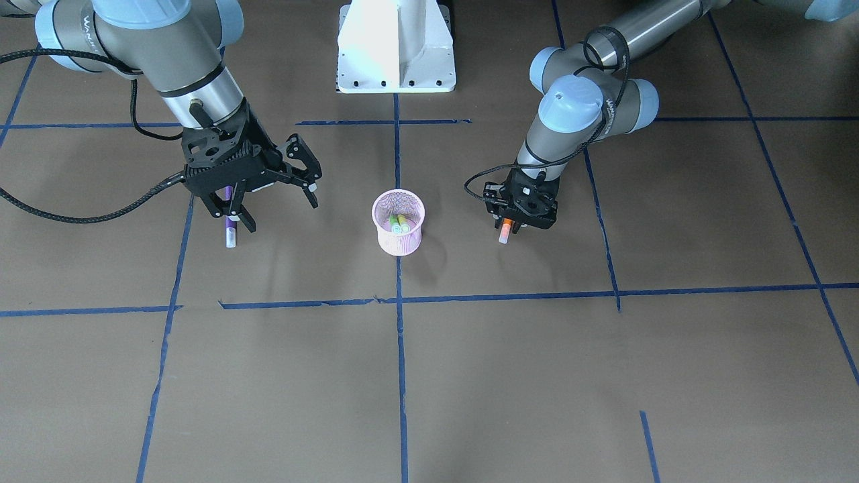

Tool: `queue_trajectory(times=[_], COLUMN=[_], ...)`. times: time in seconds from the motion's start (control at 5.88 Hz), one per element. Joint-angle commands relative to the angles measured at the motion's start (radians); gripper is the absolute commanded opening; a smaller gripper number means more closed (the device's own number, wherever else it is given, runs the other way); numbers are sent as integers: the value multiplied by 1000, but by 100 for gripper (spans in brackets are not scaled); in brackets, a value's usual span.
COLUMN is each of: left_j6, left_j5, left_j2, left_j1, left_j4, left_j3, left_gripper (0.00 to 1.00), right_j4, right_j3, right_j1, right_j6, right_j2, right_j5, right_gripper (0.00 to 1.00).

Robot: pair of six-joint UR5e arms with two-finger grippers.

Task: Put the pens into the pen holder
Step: 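Release the yellow highlighter into the cup and raise the right gripper, then lift orange marker with left gripper while right gripper moves over purple marker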

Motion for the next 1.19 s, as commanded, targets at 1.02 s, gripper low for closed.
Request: queue_trajectory(times=[1.02], left_j6=[-67], left_j5=[112], left_j2=[36], left_j1=[-70], left_j4=[-211], left_j3=[-303], left_gripper=[0], right_j4=[-170], right_j3=[-18], right_j1=[86], right_j6=[-6], right_j2=[-118], right_j5=[216], right_gripper=[100])
